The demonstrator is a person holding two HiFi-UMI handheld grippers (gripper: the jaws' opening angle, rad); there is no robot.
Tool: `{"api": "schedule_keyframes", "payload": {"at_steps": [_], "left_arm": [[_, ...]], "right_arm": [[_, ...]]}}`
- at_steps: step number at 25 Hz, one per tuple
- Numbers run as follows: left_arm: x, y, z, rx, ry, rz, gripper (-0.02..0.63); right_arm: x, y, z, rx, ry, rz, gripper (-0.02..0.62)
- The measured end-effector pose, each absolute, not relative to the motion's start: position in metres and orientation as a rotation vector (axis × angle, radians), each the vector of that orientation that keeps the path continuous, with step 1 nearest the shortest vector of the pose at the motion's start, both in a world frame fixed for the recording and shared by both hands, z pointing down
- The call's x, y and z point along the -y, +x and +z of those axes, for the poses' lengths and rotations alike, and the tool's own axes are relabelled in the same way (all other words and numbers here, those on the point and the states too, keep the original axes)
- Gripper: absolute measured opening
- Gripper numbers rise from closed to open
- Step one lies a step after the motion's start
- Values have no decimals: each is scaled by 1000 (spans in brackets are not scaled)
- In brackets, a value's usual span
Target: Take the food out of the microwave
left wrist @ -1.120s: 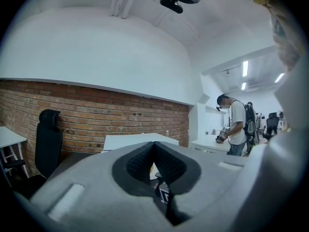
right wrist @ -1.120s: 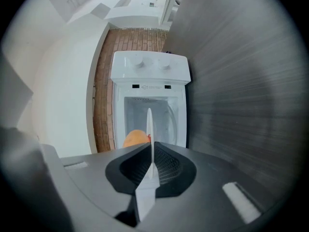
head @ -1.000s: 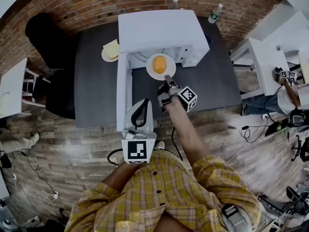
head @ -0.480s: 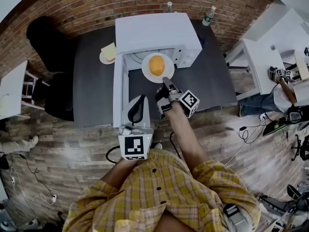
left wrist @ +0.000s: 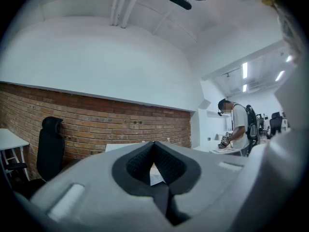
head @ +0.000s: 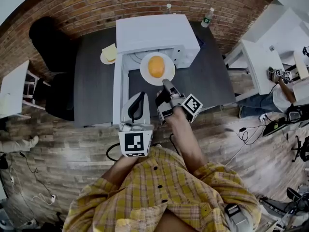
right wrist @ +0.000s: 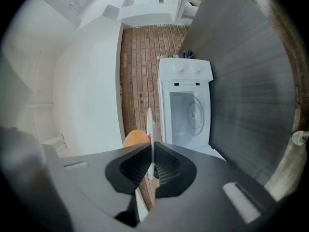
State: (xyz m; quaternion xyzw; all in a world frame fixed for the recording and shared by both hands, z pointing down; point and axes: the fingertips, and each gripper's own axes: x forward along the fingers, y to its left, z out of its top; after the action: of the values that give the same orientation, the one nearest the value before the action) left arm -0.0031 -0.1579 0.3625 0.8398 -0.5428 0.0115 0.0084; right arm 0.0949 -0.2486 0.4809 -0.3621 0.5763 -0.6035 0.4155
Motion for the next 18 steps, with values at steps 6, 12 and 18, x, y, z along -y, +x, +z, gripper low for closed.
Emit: {"api": "schedule_keyframes", "payload": {"at_steps": [6,12,18], "left_arm": [[154,-4,358,1709,2620,14,0],[151,-4,358,1723,2606,-4,0],[149,-3,353,1729,2612,-23,0]], "right_arm": [[231,96,462,-1459,-895,-1496,18],[218,96,440,-1481,-856,-1465,18],[205,102,428,-1485,-841,-1449,18]]}}
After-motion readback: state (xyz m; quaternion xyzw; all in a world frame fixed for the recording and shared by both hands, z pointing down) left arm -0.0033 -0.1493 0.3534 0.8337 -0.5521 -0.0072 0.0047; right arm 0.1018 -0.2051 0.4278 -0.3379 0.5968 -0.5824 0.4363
